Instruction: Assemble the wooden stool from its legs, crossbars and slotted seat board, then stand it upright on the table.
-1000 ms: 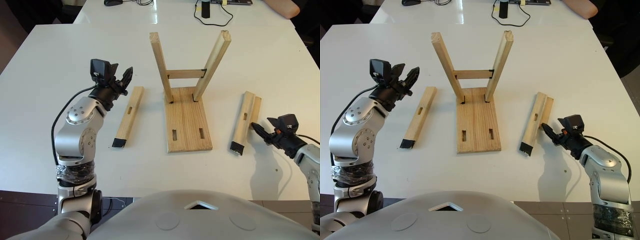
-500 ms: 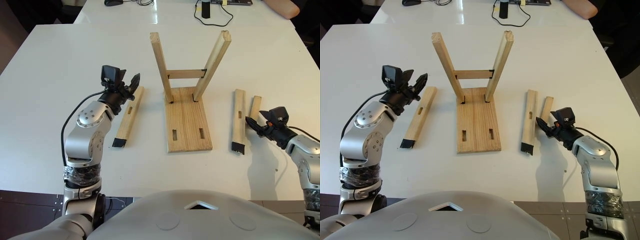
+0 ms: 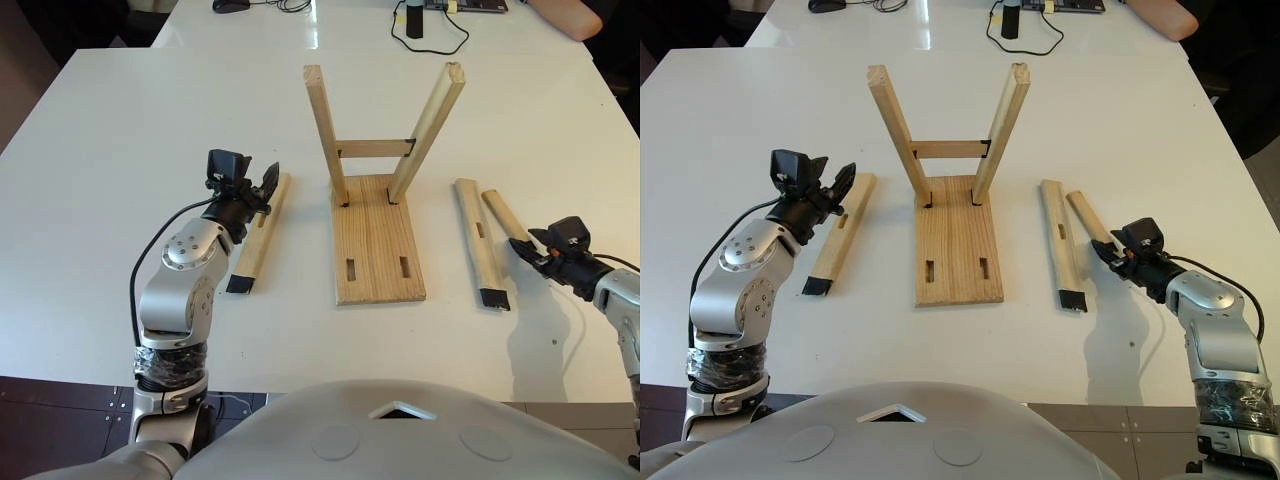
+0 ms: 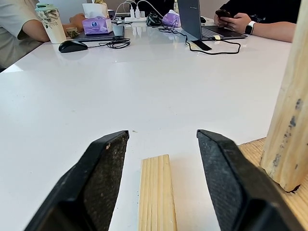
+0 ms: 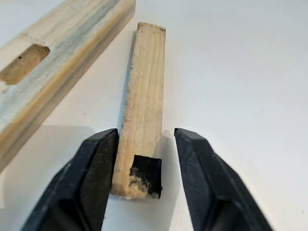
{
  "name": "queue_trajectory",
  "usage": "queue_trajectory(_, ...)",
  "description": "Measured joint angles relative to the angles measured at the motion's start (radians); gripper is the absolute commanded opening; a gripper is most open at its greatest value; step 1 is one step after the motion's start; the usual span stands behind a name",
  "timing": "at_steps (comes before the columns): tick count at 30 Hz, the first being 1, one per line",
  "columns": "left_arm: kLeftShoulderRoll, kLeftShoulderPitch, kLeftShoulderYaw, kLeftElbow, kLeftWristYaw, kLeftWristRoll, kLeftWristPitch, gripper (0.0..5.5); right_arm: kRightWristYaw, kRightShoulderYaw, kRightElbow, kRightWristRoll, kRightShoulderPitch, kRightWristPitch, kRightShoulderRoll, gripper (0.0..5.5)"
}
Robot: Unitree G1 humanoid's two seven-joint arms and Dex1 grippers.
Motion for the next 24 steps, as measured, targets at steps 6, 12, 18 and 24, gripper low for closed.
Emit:
queue_trajectory(6,0.0,-0.003,0.002,0.001,0.006,0.005,-0.001,2.62,0.003,0.005,0.031,0.002,-0.026,-0.006,0.003,1.31)
queue_trajectory(12,0.041,-0.048,0.071,0.02,-0.018,0.008,-0.011,2.62,-0.07,-0.047,0.103,0.008,-0.1,0.005,0.036,1.31)
queue_trajectory(18,0.149,-0.093,0.238,-0.119,-0.274,-0.434,0.118,3.04,-0.067,-0.203,-0.065,0.21,-0.244,0.072,0.041,1.31)
queue_trajectory(24,0.192,-0.202,0.273,-0.189,-0.33,-0.814,0.197,3.58,0.038,-0.218,-0.423,0.636,-0.382,0.22,0.032,1.31)
